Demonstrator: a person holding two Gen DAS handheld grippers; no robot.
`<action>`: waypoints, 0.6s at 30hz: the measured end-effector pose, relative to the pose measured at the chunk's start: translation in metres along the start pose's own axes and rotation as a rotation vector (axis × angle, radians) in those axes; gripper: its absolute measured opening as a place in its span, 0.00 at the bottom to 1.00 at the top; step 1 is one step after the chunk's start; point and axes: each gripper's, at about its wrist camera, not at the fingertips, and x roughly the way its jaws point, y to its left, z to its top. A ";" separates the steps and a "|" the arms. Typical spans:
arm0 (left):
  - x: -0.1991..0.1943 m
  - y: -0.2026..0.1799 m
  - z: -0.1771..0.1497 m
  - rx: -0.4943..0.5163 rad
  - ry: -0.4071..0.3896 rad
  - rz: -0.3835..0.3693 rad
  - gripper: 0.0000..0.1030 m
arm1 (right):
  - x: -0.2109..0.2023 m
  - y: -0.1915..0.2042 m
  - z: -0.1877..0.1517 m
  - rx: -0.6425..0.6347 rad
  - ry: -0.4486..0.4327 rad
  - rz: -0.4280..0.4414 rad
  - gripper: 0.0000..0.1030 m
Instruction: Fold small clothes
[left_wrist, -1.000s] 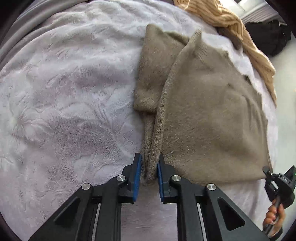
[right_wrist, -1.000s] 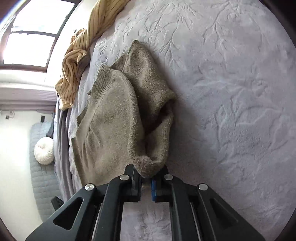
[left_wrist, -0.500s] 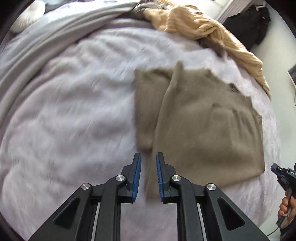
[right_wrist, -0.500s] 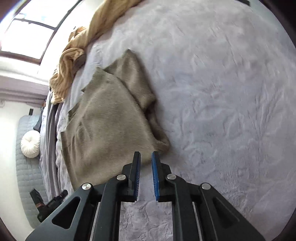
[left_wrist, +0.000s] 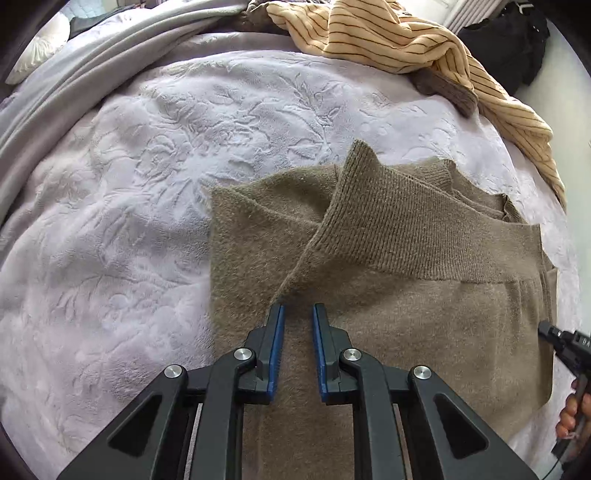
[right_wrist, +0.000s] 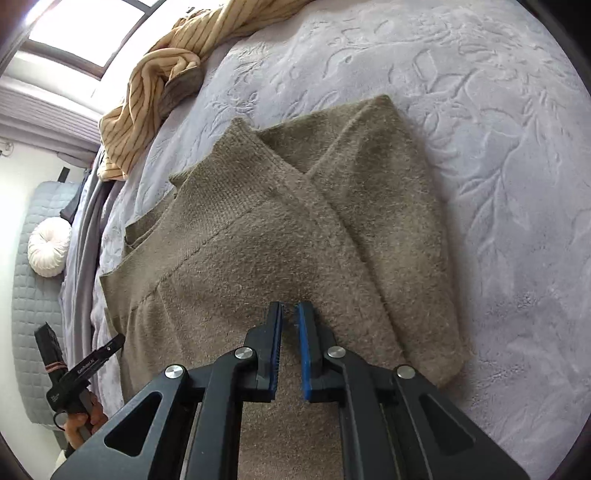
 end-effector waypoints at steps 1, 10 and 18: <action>-0.003 -0.001 -0.001 0.013 0.001 0.038 0.17 | -0.006 -0.004 0.001 0.014 -0.017 -0.023 0.05; -0.029 -0.004 -0.029 0.029 0.047 0.081 0.18 | -0.048 0.003 -0.030 0.028 -0.016 0.003 0.13; -0.042 -0.008 -0.062 0.046 0.091 0.099 0.18 | -0.045 0.029 -0.084 0.004 0.074 0.039 0.13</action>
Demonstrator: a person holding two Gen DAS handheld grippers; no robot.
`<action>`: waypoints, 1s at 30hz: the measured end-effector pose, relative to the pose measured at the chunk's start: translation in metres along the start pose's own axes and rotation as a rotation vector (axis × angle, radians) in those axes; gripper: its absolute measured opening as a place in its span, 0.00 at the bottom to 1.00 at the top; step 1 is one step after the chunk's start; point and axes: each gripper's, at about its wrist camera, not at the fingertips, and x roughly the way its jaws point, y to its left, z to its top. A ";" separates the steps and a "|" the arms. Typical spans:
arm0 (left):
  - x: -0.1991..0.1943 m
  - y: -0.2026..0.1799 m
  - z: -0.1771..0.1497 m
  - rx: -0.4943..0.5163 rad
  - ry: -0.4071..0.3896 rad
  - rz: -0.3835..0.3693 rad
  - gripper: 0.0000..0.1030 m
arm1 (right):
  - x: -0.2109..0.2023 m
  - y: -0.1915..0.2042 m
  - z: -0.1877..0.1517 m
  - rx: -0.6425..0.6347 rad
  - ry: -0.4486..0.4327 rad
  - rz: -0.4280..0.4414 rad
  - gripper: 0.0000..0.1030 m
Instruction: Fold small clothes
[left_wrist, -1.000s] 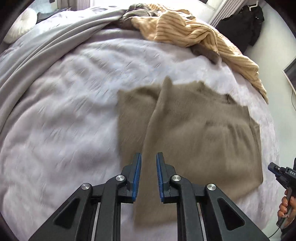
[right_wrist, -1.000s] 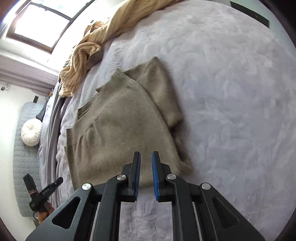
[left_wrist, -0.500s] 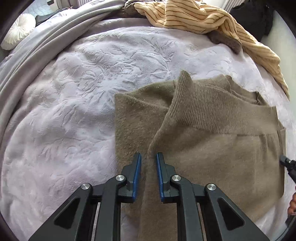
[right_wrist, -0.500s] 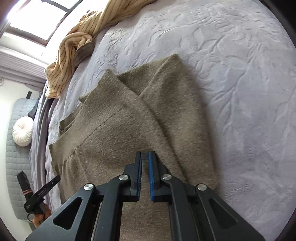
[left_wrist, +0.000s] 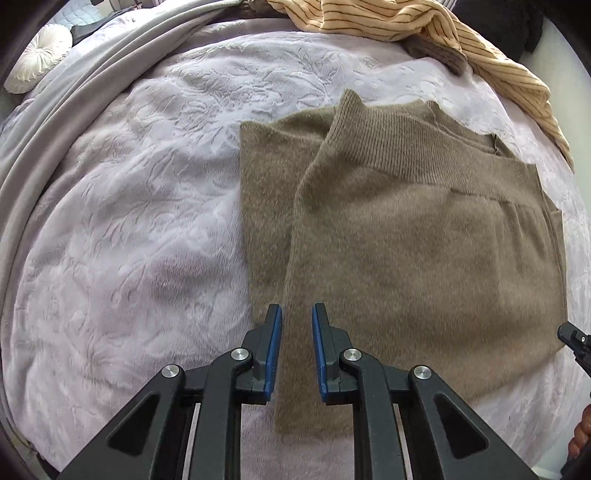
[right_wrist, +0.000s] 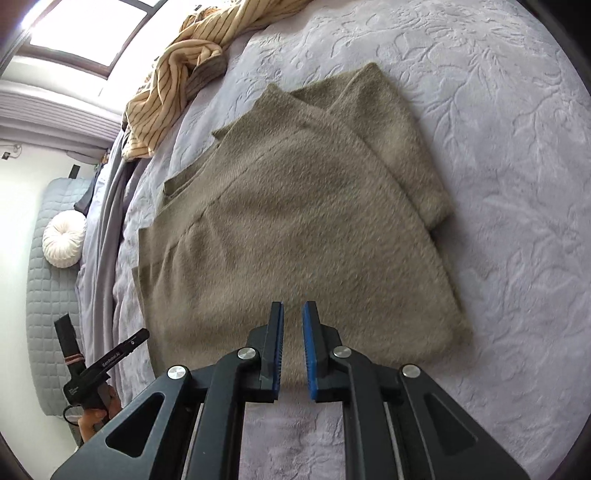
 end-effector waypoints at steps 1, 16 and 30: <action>0.000 0.001 -0.003 0.001 0.005 0.008 0.18 | 0.003 0.001 -0.006 0.003 0.015 0.003 0.13; -0.015 0.010 -0.025 -0.035 -0.018 0.043 0.99 | 0.022 0.020 -0.036 -0.012 0.079 0.015 0.50; -0.006 0.030 -0.037 -0.083 0.038 0.036 0.99 | 0.046 0.053 -0.056 -0.055 0.113 0.062 1.00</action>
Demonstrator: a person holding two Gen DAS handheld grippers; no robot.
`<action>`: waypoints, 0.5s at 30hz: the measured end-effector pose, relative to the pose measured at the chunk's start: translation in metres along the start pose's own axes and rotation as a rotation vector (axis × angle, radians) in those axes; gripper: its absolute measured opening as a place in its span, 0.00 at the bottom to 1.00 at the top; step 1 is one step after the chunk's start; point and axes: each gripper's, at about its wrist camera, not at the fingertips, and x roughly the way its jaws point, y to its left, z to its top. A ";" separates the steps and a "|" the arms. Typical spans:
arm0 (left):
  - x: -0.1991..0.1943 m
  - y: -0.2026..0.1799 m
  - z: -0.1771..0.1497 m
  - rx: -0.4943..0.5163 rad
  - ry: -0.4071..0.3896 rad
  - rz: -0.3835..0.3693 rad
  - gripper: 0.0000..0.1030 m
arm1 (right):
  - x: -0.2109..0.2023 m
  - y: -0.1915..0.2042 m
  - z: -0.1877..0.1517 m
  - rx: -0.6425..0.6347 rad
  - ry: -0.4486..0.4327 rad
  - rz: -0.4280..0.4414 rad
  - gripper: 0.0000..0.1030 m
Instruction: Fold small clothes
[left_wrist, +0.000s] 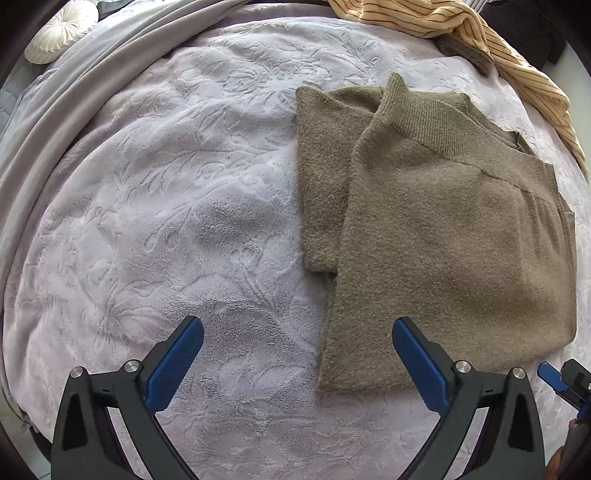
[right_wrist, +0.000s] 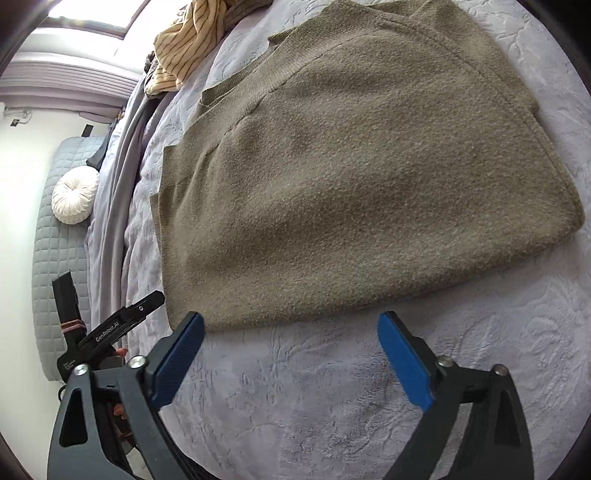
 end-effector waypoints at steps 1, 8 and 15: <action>0.000 0.001 0.000 -0.001 0.000 0.001 0.99 | 0.002 0.002 0.000 0.000 0.007 0.007 1.00; 0.009 0.018 0.007 -0.028 0.021 0.038 0.99 | 0.019 0.013 -0.003 0.024 0.063 0.053 1.00; 0.020 0.040 0.006 -0.052 0.047 0.057 0.99 | 0.028 0.018 -0.008 0.044 0.074 0.068 1.00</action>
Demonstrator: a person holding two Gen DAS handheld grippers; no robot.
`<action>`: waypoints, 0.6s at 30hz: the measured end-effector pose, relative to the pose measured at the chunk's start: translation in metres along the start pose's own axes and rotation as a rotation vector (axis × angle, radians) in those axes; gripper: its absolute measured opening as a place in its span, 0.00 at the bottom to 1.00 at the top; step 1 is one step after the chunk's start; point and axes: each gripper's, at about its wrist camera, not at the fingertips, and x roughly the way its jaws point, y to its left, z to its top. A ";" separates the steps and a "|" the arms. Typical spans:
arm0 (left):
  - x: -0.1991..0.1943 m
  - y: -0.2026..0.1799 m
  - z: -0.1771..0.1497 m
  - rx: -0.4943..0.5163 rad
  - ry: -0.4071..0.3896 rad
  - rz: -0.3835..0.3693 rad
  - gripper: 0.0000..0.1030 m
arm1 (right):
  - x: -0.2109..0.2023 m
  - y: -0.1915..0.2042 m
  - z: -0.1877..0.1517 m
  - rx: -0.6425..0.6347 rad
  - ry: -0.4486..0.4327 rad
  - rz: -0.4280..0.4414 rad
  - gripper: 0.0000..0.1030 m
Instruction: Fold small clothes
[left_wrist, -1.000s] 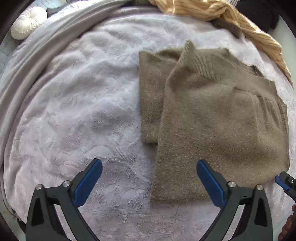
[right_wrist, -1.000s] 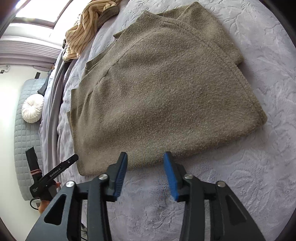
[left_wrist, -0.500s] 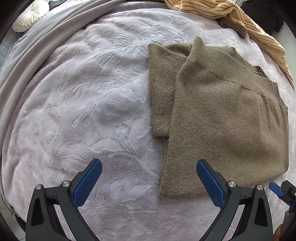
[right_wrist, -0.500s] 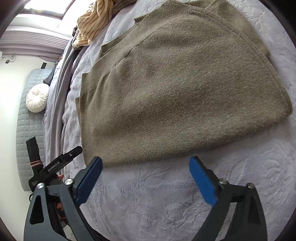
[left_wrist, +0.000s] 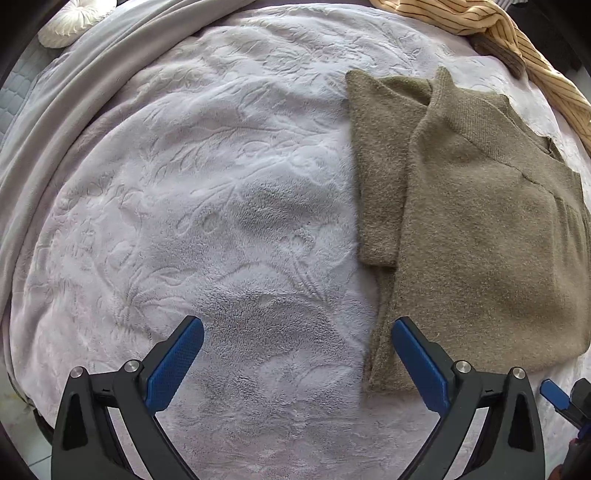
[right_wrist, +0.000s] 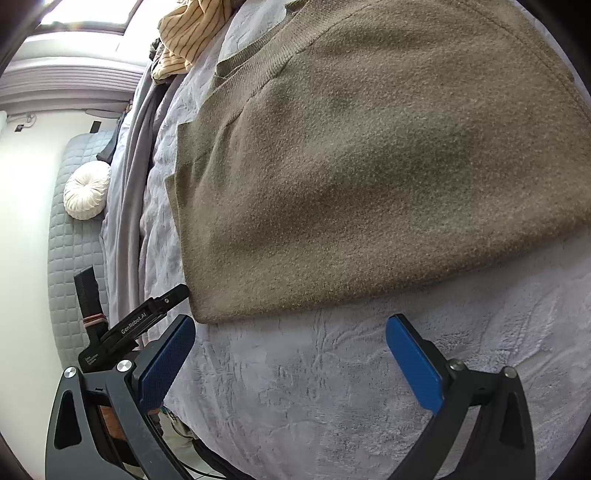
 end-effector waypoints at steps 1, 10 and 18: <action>0.001 0.002 0.000 0.002 0.002 -0.011 0.99 | 0.002 0.001 -0.001 0.004 0.002 0.004 1.00; 0.002 0.017 -0.004 -0.016 0.008 -0.074 0.99 | 0.018 0.006 -0.006 0.032 0.034 0.064 1.00; 0.002 0.029 -0.004 -0.007 -0.006 -0.094 0.99 | 0.038 0.016 -0.016 0.027 0.052 0.097 1.00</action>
